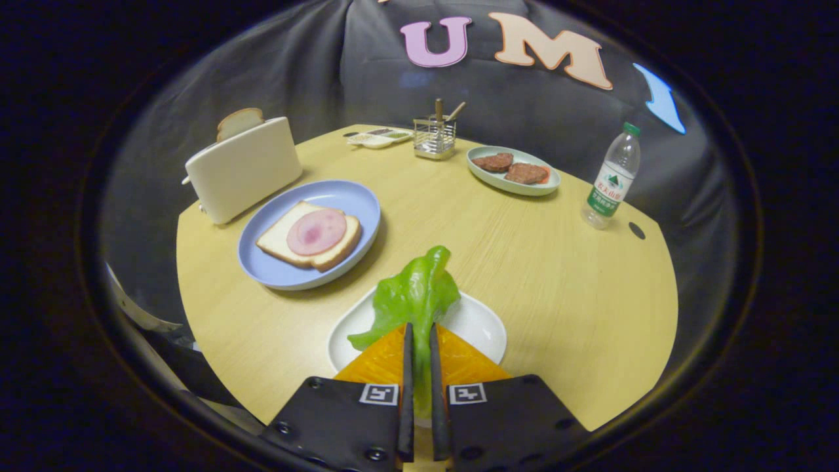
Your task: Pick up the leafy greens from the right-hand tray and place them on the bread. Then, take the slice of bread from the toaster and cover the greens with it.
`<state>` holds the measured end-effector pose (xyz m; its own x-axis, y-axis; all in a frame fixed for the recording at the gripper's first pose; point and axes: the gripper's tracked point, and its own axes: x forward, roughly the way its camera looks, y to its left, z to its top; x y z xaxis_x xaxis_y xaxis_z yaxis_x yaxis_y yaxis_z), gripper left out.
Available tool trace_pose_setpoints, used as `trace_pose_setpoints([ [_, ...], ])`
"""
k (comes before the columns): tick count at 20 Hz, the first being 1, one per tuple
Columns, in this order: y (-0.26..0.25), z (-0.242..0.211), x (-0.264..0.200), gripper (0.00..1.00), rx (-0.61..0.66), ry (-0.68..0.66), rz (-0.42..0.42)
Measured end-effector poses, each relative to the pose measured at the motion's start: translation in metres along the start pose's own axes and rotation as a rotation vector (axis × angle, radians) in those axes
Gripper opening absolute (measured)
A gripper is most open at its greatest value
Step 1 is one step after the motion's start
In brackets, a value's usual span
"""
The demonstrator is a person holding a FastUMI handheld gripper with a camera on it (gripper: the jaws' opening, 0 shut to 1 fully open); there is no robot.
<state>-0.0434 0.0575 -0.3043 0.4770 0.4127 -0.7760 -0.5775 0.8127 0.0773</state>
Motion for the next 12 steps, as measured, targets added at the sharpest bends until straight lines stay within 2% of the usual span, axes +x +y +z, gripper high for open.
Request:
trace_pose_setpoints([
  [7, 0.022, 0.041, -0.020, 0.14, -0.022, -0.085, -0.006],
  [12, 0.052, 0.065, -0.015, 0.14, -0.059, -0.105, 0.011],
])
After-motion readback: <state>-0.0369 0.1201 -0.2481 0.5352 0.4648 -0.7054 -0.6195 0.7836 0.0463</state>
